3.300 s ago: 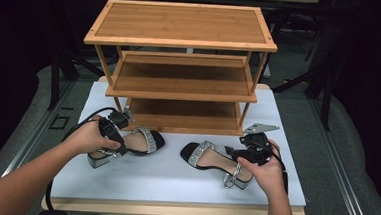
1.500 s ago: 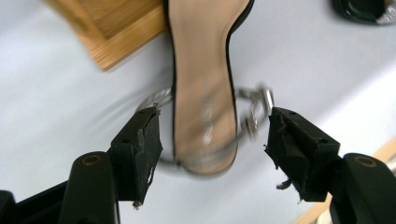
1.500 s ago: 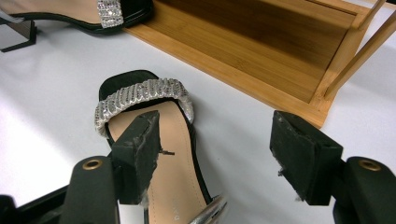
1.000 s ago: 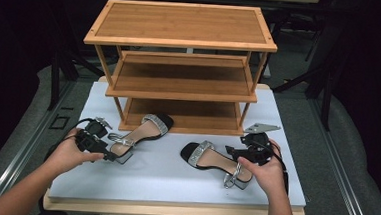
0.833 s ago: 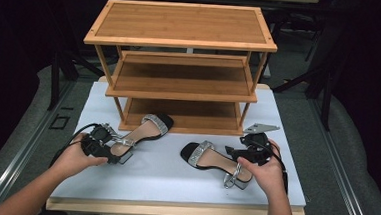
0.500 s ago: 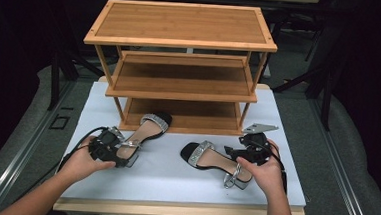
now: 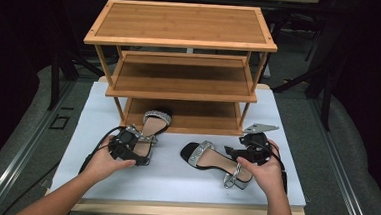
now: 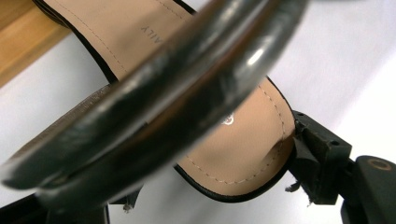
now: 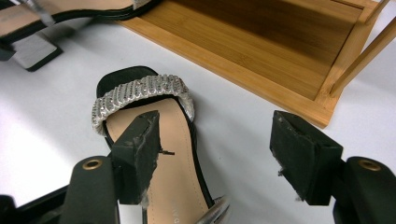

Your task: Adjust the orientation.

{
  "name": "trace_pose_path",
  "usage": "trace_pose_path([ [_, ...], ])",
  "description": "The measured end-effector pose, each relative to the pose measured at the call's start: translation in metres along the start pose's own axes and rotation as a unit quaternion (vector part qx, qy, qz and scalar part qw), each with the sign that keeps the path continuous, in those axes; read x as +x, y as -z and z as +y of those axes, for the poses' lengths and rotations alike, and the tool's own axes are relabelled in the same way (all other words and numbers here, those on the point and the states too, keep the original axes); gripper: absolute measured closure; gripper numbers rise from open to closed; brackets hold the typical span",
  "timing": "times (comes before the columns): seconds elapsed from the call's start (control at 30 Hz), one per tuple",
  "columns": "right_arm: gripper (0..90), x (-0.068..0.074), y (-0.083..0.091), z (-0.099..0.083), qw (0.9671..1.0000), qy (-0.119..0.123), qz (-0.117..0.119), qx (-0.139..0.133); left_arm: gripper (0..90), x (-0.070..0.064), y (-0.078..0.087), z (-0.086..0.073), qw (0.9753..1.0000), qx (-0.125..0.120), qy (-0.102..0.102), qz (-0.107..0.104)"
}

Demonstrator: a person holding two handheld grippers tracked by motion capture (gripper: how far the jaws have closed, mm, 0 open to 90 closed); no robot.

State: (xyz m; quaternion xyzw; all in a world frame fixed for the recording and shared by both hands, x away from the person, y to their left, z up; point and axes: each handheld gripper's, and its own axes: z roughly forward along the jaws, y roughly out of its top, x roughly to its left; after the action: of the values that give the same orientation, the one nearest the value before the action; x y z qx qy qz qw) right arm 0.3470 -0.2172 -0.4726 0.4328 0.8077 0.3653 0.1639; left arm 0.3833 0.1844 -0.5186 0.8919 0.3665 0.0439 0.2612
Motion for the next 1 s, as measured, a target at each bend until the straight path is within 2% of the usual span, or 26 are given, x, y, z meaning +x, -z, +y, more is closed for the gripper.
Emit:
trace_pose_path([
  [0.07,33.1,0.0,0.0,0.0,1.0,0.0,0.0,0.001,29.3,0.001,0.0,0.006,1.0,-0.001,0.007,0.0],
  [0.17,33.1,0.001,0.0,0.0,1.0,0.0,-0.001,0.001,29.5,0.004,-0.003,0.018,0.9995,-0.009,0.031,-0.001],
  [0.27,33.1,0.0,0.0,0.0,1.0,0.0,0.0,0.0,30.1,0.006,-0.007,0.031,0.9986,-0.013,0.051,0.009],
  [0.33,33.1,0.0,0.001,0.0,1.0,0.0,0.001,0.0,30.1,0.006,-0.011,0.039,0.9985,-0.008,0.052,0.016],
  [0.4,33.1,0.0,0.001,0.0,1.0,-0.002,0.001,-0.001,30.2,0.006,-0.018,0.047,0.9974,-0.011,0.068,0.023],
  [0.57,33.1,-0.002,0.002,0.0,1.0,-0.004,0.002,-0.003,30.6,0.009,-0.028,0.063,0.9963,-0.007,0.073,0.045],
  [0.63,33.0,-0.002,0.002,0.0,1.0,-0.003,0.002,-0.004,31.0,0.015,-0.032,0.068,0.9954,-0.011,0.082,0.048],
  [0.7,33.1,-0.002,0.002,0.0,1.0,-0.003,0.004,-0.005,31.4,0.02,-0.033,0.072,0.9952,-0.013,0.083,0.051],
  [0.73,33.1,-0.002,0.002,0.0,1.0,-0.003,0.005,-0.005,31.4,0.023,-0.033,0.074,0.995,-0.01,0.088,0.045],
  [0.77,33.1,-0.002,0.002,0.0,1.0,-0.002,0.005,-0.005,31.3,0.023,-0.032,0.077,0.9948,-0.015,0.091,0.043],
  [0.83,33.1,-0.002,0.002,0.0,0.9999,-0.005,0.009,-0.003,31.6,0.022,-0.032,0.081,0.9941,-0.026,0.088,0.058],
  [0.87,33.1,-0.002,0.001,0.0,1.0,-0.004,0.004,-0.003,31.8,0.024,-0.032,0.082,0.9934,-0.026,0.097,0.055],
  [0.9,33.1,-0.001,0.001,-0.001,1.0,-0.004,0.004,-0.003,31.8,0.027,-0.034,0.083,0.9946,-0.03,0.09,0.042],
  [0.93,33.1,-0.001,0.001,0.0,1.0,-0.003,0.005,-0.002,31.8,0.028,-0.035,0.084,0.9938,-0.029,0.091,0.056],
  [1.0,33.1,-0.001,0.001,0.0,1.0,-0.001,0.004,-0.003,32.2,0.032,-0.038,0.085,0.9939,-0.023,0.087,0.064],
])
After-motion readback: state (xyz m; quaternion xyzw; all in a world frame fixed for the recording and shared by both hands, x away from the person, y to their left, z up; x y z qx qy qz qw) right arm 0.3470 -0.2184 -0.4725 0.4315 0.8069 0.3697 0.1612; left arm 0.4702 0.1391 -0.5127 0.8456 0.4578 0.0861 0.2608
